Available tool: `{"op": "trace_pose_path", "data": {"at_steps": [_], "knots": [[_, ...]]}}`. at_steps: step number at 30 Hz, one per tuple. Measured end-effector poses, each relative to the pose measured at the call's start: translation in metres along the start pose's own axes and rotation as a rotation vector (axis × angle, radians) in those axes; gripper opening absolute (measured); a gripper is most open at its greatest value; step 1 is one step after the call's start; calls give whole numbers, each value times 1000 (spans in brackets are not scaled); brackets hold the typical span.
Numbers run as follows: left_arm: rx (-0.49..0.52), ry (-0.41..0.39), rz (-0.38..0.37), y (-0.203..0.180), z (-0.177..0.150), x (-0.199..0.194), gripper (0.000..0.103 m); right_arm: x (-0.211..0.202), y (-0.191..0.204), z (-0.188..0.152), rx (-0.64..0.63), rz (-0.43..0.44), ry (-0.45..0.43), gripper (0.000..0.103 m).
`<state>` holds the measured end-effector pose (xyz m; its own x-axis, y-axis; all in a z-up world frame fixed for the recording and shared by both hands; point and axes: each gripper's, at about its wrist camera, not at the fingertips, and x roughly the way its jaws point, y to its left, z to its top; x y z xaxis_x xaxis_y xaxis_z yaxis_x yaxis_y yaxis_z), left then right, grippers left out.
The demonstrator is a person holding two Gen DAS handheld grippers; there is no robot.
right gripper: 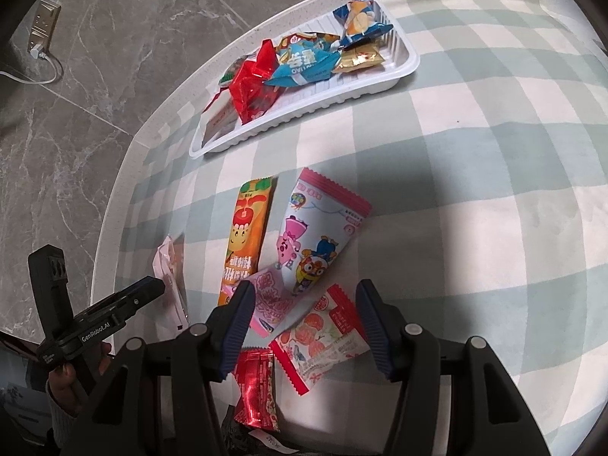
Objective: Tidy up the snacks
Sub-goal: 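Move both tools back over the remaining snacks on the cloth, then grasp the pale pink wrapper with the left tool while the right tool grasps the pink cartoon bag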
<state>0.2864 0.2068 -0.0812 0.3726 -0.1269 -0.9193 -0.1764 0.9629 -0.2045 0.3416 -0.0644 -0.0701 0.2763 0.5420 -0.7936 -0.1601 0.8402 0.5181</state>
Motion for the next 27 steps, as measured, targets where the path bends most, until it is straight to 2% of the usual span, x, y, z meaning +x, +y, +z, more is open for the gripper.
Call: {"op": "trace_pose_path", "data": {"at_steps": [11,21,24,26,27], "knots": [[-2,13,1,-1,0,8,47,17,8,10,11,2,32,58],[1,24,6,-4,2,18,47,29,22,15,-28,-51,52,59],[13,25,12,-7,2,20,47,31,27,15,-57,-88,52,52],[23,17,14,-10,2,21,47,33,27,15,-71,-97,54,41],[34,14,15,-12,2,22,47,33,27,16,-75,-98,54,38]]}}
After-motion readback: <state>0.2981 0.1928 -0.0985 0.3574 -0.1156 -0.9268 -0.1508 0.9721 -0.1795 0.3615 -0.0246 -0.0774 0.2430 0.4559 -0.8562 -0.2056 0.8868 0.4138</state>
